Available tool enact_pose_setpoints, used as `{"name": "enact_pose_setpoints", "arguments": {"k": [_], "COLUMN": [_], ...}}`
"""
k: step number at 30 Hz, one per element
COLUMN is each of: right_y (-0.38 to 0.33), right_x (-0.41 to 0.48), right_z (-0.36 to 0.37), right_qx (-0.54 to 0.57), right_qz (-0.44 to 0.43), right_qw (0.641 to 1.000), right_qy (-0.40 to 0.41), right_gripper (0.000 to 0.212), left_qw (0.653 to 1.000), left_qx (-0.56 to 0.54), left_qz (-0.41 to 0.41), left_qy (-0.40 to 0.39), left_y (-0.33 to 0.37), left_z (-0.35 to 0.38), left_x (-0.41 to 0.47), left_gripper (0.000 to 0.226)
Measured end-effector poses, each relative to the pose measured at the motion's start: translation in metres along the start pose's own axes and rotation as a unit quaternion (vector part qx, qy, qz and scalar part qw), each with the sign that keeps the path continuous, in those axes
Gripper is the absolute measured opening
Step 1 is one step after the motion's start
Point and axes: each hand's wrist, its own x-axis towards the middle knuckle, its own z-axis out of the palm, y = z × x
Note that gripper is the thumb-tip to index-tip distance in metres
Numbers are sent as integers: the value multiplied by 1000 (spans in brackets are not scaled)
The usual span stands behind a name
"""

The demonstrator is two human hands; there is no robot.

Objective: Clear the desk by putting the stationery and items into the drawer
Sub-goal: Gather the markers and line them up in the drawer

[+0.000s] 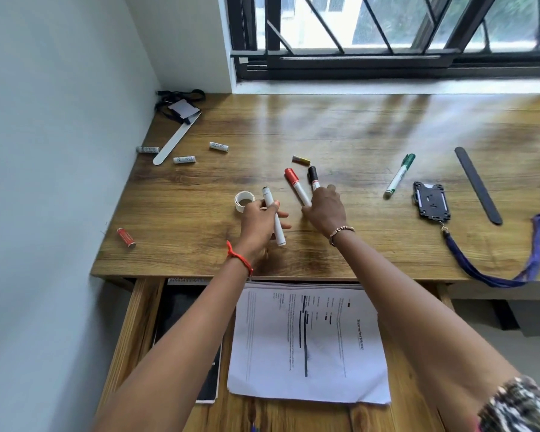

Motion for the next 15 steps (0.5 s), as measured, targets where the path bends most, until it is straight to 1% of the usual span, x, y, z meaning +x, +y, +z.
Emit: {"name": "enact_pose_setpoints", "arguments": {"k": [2,5,9,12,15], "right_y": [7,15,23,32,45], "right_x": [-6,-21,-47,-59,-58], "right_z": [2,-1,-13,-19,-30], "right_qx": [51,138,231,235,228], "right_qz": [10,17,-20,-60,-121], "right_qw": [999,990,972,970,965], "right_qy": [2,28,37,20,-46], "right_gripper": [35,21,18,21,23], "left_qw": [1000,997,988,983,982], "left_qx": [-15,-44,-124,-154,-156], "left_qz": [-20,-56,-93,-97,-105], "left_qy": [-1,3,3,2,1], "left_y": [-5,-13,-18,-20,-21], "left_z": [7,20,37,50,60], "left_x": [0,0,1,2,4], "left_gripper": [12,11,11,20,10]}}
